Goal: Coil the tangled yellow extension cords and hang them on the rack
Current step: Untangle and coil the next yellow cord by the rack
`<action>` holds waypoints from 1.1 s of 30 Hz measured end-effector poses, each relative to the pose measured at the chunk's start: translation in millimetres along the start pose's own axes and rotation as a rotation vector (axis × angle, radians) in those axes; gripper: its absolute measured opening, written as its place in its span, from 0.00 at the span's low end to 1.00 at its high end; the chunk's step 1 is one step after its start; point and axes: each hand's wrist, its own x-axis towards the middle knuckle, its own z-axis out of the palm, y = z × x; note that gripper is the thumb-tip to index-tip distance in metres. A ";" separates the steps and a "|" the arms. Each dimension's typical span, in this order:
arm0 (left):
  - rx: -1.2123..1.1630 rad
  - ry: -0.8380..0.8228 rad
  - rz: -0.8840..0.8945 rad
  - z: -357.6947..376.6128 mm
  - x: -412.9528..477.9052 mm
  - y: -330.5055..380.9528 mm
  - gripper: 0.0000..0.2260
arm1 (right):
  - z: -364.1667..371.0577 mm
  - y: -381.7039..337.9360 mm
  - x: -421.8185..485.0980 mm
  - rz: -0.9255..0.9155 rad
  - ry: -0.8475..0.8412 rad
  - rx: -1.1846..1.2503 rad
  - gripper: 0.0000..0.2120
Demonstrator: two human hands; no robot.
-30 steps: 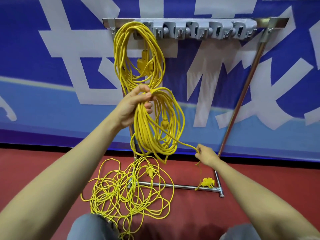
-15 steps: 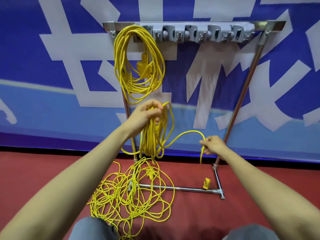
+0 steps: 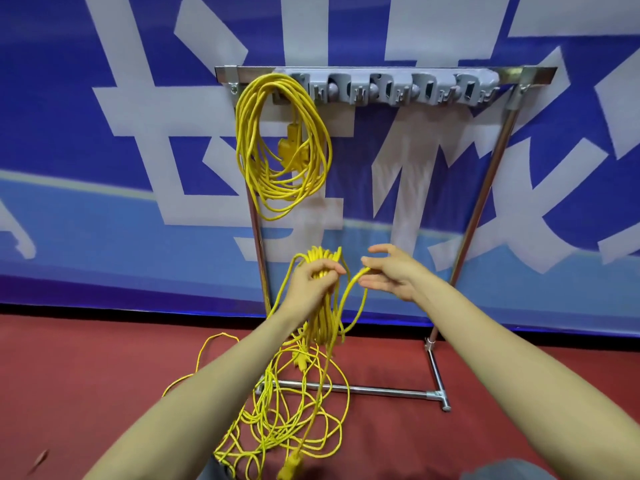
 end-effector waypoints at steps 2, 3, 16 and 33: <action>-0.024 -0.020 -0.024 1.2 -6.9 -5.3 0.11 | 14.0 -7.1 -5.1 -0.016 -0.011 0.084 0.11; -0.058 -0.029 -0.058 0.2 -10.0 -6.1 0.09 | 19.6 -11.4 -6.8 -0.023 -0.010 0.107 0.10; -0.318 -0.119 -0.233 -17.8 -30.6 -1.4 0.14 | 26.4 -22.1 -5.7 0.065 0.097 0.708 0.07; -0.192 0.092 -0.062 8.6 1.2 22.9 0.09 | 20.3 36.0 -16.2 -0.428 -0.103 -0.671 0.10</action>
